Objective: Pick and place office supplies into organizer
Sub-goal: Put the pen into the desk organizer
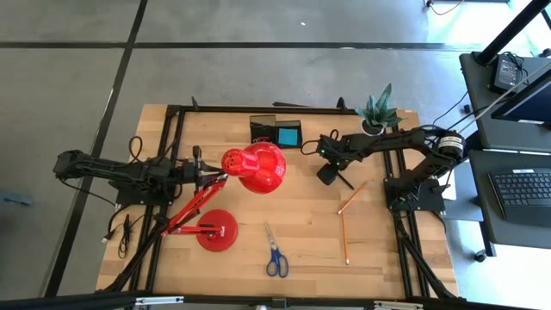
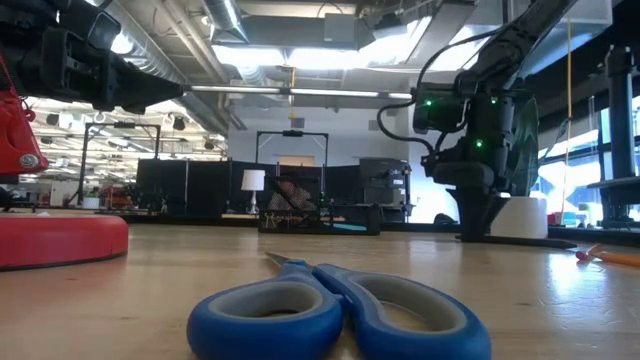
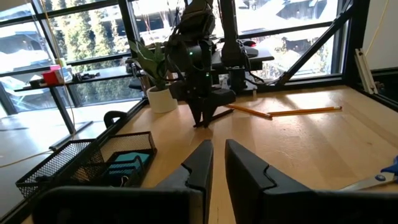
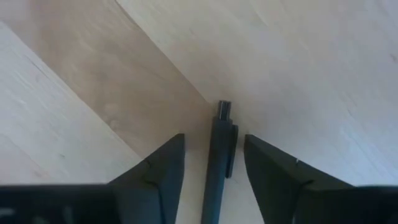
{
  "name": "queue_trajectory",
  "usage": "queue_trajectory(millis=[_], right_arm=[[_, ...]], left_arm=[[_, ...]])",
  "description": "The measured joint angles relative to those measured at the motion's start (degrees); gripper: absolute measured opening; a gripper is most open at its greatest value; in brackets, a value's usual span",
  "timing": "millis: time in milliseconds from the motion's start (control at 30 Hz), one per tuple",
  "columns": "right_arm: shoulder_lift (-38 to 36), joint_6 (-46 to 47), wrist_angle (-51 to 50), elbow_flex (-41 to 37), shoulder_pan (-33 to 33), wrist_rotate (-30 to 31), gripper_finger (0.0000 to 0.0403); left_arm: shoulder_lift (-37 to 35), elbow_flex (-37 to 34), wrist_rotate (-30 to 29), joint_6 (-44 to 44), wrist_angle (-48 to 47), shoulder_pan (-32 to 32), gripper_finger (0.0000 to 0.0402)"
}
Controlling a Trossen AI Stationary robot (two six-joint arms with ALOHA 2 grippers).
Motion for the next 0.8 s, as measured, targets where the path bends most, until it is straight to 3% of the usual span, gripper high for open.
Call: queue_trajectory(millis=[533, 800], right_arm=[[0.00, -1.02, 0.62, -0.11, 0.00, 0.96, 0.0069], [0.00, -0.80, 0.95, -0.12, 0.00, 1.03, 0.0058]], left_arm=[[0.00, 0.00, -0.03, 0.02, 0.00, -0.01, 0.0033], [0.00, 0.00, -0.03, 0.04, 0.00, 0.01, 0.0033]])
